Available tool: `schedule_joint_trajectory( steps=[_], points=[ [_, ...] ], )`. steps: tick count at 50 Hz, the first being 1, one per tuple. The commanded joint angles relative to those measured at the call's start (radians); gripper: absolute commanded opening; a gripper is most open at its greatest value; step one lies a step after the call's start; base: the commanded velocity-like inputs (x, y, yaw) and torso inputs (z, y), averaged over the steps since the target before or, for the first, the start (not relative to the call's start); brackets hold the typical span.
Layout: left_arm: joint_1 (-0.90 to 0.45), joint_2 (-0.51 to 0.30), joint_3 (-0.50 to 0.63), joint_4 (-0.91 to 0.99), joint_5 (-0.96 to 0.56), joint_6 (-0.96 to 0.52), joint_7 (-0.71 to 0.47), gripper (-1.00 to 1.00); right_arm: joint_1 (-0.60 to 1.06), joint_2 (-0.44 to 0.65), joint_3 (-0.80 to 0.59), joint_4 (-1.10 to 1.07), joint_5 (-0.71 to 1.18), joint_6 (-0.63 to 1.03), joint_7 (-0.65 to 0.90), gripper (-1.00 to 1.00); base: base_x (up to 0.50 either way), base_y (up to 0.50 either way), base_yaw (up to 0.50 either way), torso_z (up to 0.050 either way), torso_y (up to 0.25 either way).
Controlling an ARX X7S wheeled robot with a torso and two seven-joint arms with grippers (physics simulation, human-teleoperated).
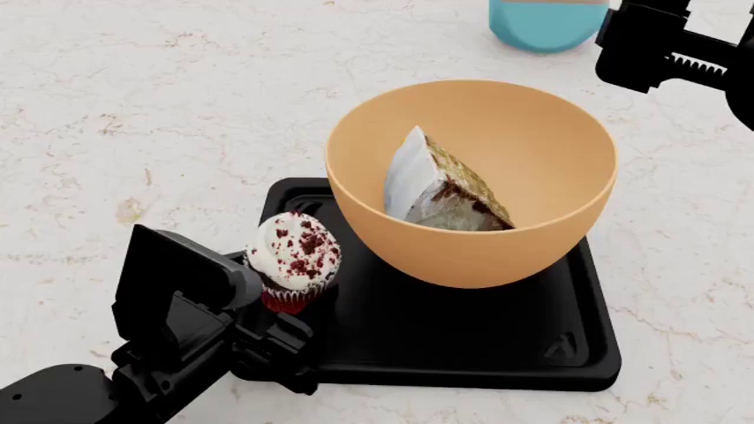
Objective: Pick up the bowl with cake and place it on the tray. Pick up the cupcake and place it on the tray.
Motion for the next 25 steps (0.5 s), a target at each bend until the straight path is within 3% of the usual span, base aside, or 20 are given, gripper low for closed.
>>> schedule_joint_trajectory(
  steps=[1, 15, 25],
  points=[
    [0.003, 0.000, 0.009, -0.002, -0.038, -0.010, -0.006, 1.00, -0.006, 0.005, 0.001, -0.003, 0.001, -0.003, 0.000, 1.00, 0.00, 0.00, 0.00, 0.000, 0.000],
    [0.002, -0.007, 0.012, 0.016, -0.050, -0.025, -0.014, 1.00, -0.011, 0.011, 0.005, -0.008, -0.001, -0.008, -0.003, 1.00, 0.00, 0.00, 0.00, 0.000, 0.000],
    [0.013, -0.045, -0.011, 0.150, -0.096, -0.078, -0.073, 1.00, -0.006, 0.015, 0.008, -0.022, 0.010, -0.005, 0.008, 1.00, 0.00, 0.00, 0.00, 0.000, 0.000]
  ],
)
